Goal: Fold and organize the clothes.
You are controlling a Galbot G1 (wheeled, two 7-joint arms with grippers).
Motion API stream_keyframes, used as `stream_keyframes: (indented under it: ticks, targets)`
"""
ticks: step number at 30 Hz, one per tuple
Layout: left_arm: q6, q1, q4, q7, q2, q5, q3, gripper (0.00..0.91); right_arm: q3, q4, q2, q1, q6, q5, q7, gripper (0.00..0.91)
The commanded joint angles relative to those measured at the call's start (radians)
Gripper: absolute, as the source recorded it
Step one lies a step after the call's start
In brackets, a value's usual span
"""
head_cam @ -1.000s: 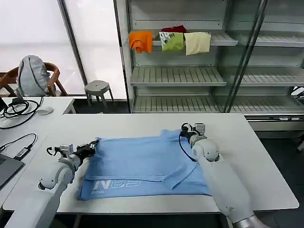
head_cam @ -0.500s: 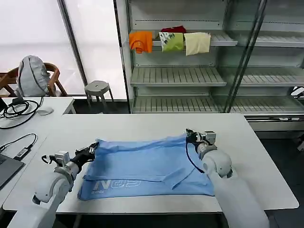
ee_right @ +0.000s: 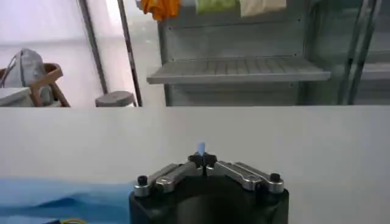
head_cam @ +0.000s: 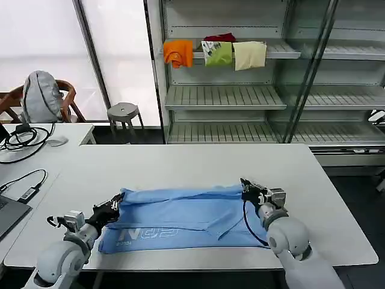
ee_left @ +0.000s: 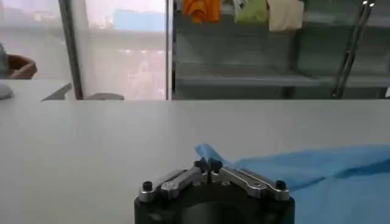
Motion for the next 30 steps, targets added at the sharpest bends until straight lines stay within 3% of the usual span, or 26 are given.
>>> stream_keyframes:
  ticks: [1,30]
  targets:
    - [-0.010,0.091,-0.065,0.001,-0.010,0.022,-0.021,0.020,0.034,0.068,-0.022,-0.085,0.001,-0.009,-0.010,0.000]
    - [0.026,0.142,-0.099,0.000,0.025,0.024,-0.082,0.020,0.032,0.024,-0.029,-0.074,0.004,-0.022,-0.037,0.000]
